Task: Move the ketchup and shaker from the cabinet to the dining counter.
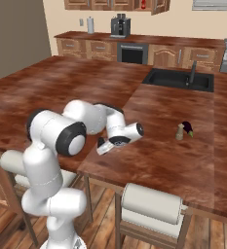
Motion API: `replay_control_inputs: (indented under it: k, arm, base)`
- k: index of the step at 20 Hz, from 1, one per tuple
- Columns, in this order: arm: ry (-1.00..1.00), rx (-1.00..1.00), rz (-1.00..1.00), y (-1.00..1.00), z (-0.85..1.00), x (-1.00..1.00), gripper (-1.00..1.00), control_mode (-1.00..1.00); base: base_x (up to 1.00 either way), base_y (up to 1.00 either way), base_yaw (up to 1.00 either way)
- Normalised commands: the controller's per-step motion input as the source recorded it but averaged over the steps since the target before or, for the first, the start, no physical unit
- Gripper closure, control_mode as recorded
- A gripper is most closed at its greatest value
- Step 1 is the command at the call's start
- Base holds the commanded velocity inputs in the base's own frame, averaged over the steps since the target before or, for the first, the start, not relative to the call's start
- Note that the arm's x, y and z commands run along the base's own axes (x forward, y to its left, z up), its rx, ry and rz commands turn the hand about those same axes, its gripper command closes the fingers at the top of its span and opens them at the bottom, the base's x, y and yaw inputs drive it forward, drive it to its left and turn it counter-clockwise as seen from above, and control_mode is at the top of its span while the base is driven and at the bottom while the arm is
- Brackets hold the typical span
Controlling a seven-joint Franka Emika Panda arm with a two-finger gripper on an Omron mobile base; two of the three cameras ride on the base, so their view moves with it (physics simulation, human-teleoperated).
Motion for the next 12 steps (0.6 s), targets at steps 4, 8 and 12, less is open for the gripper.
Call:
replay_control_inputs:
  k: [4, 8, 12]
  arm:
    - [0.0, 0.0, 0.01, -0.02, -0.23, 0.2, 1.0, -1.0]
    - [0.0, 0.0, 0.01, 0.0, -0.28, 0.14, 1.0, -1.0]
    - [0.0, 0.01, 0.02, -0.02, -0.19, 0.12, 1.0, -1.0]
  base:
    - [0.0, 0.0, 0.0]
    - [0.0, 0.0, 0.0]
    - [0.0, 0.0, 0.0]
